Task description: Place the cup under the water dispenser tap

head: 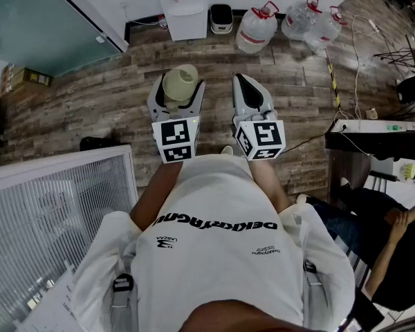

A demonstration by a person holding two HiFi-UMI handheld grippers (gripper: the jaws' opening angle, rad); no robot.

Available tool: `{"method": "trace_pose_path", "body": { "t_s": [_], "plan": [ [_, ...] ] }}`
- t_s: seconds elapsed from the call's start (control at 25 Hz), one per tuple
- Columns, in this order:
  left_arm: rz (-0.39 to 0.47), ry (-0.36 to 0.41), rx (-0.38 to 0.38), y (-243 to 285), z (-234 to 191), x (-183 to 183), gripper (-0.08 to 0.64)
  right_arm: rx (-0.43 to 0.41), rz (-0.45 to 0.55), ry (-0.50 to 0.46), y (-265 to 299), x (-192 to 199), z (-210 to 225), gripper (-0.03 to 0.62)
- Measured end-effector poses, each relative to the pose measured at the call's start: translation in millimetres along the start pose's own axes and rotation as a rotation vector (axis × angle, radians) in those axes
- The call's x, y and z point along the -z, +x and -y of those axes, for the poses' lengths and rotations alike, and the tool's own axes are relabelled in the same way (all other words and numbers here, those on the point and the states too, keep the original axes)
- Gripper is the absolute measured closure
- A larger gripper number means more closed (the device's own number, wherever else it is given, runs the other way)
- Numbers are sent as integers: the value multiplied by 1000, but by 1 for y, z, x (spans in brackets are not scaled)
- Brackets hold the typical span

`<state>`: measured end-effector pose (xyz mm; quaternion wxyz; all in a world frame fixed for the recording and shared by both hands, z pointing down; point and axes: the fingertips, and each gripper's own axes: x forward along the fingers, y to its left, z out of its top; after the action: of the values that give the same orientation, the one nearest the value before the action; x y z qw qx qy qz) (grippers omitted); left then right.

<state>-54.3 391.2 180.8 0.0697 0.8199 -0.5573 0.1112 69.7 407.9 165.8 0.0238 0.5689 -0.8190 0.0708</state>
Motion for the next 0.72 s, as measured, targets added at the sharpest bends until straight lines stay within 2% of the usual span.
{"method": "trace_pose_path", "body": {
  "t_s": [0.4,0.72],
  "plan": [
    [-1,2,-24,4,29,2,186,-38,28,6,-15,-3,24,594],
    [1,-41,-70,3,57,6,186,-106,21,-8,-28,4,37,594]
  ]
}}
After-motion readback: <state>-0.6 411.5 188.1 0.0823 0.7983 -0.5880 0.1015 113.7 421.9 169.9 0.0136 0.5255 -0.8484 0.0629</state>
